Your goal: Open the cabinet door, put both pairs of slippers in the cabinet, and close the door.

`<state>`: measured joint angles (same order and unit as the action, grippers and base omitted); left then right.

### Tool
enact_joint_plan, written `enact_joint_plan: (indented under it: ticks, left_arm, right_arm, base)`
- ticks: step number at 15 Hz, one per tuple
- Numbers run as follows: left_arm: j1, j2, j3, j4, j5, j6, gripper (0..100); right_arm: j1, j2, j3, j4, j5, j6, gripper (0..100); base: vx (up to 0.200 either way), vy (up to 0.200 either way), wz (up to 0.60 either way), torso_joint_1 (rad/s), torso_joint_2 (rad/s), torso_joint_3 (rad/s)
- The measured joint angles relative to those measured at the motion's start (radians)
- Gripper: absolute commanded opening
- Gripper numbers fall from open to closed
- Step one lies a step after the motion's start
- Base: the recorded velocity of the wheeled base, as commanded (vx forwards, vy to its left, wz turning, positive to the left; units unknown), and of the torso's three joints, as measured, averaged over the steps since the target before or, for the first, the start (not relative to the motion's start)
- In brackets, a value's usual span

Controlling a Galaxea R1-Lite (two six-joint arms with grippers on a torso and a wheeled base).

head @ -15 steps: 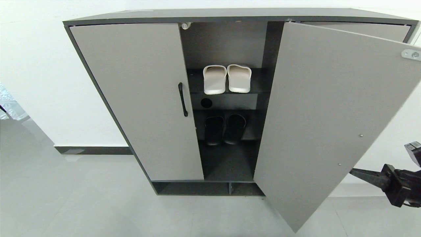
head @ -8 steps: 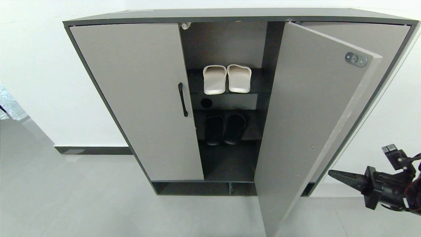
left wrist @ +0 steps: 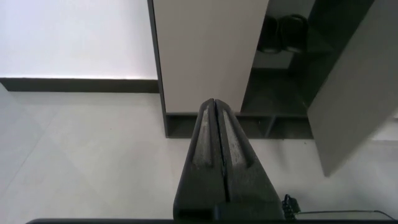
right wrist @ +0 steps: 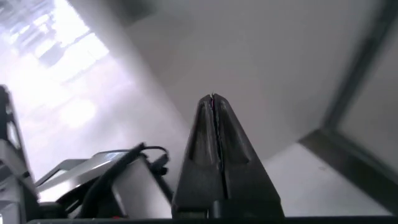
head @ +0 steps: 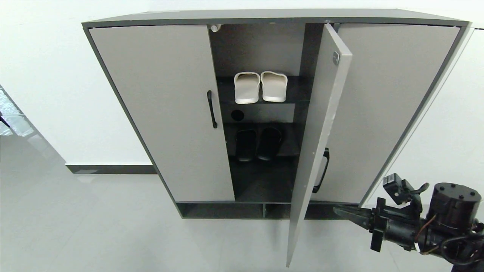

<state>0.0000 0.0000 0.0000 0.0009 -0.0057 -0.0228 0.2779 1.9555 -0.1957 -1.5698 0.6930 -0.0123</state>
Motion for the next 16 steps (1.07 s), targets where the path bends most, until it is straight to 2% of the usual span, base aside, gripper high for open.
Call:
enact_joint_plan:
  ticks: [4,9,16]
  left_arm:
    - [0.000,0.000,0.000,0.000,0.000,0.000,0]
    - [0.000,0.000,0.000,0.000,0.000,-0.002,0]
    - [0.000,0.000,0.000,0.000,0.000,-0.003,0]
  right_arm:
    - [0.149,0.087,-0.140,0.001,-0.274,0.009,0]
    - [0.215,0.211,-0.421,0.000,-0.564,0.007,0]
    - [0.330,0.409,-0.795,0.069,-0.705,0.009,0]
  base:
    - [0.000,0.000,0.00,0.000,0.00,0.000]
    - [0.000,0.000,0.00,0.000,0.00,0.000]
    - [0.000,0.000,0.00,0.000,0.00,0.000]
